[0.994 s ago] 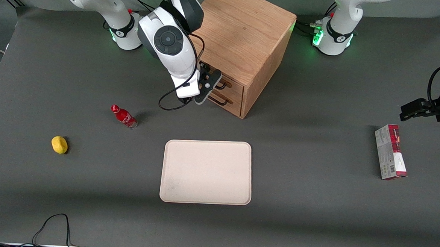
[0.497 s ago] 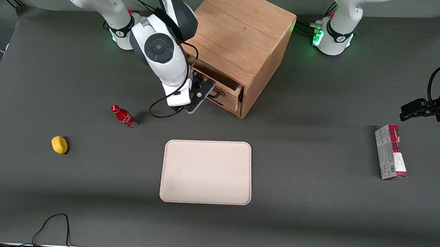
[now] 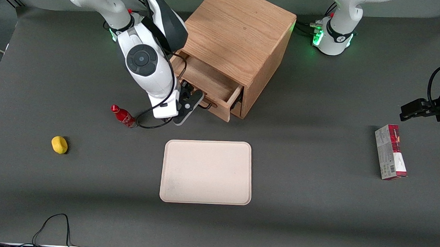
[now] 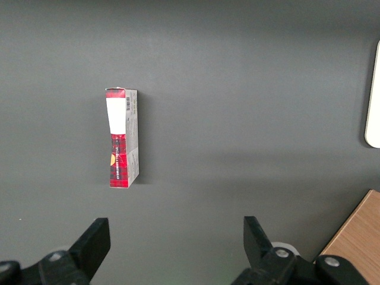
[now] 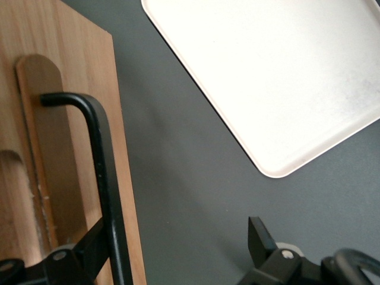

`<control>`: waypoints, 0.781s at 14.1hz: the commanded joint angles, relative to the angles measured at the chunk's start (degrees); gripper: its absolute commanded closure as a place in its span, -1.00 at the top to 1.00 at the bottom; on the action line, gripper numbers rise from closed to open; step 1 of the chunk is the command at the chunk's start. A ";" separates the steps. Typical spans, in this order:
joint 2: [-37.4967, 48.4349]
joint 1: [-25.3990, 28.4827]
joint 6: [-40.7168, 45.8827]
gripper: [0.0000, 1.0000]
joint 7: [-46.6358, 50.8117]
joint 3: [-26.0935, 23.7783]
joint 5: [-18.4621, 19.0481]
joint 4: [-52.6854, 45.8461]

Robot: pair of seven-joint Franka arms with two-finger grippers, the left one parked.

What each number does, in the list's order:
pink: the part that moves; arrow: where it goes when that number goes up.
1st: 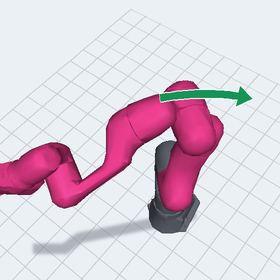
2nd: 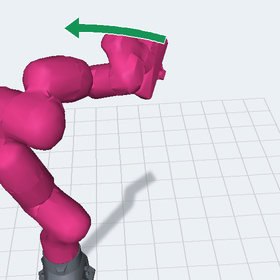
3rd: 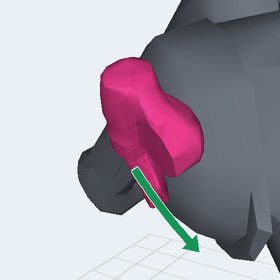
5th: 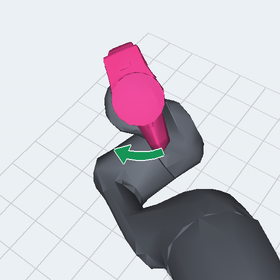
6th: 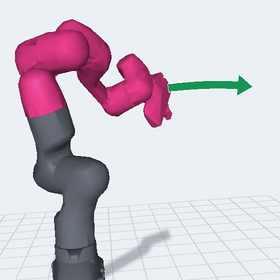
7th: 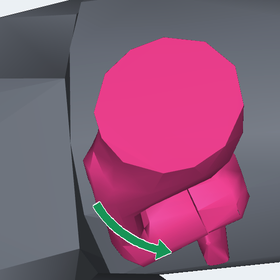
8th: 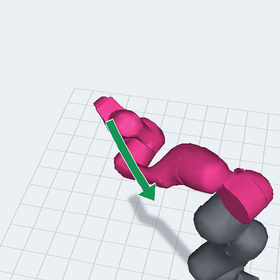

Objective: Open upper drawer
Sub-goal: 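Pull the upper drawer outward from the cabinet with the right gripper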

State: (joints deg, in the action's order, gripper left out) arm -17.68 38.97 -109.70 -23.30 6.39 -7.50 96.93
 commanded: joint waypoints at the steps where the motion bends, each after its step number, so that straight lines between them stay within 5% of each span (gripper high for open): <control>1: -2.27 -0.21 1.33 1.00 -1.58 -0.06 0.74 -2.36; 11: -8.33 -4.60 3.17 1.00 -3.07 -0.06 0.82 -11.40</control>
State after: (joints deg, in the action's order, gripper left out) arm -22.88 35.29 -108.84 -25.06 6.43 -7.48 90.70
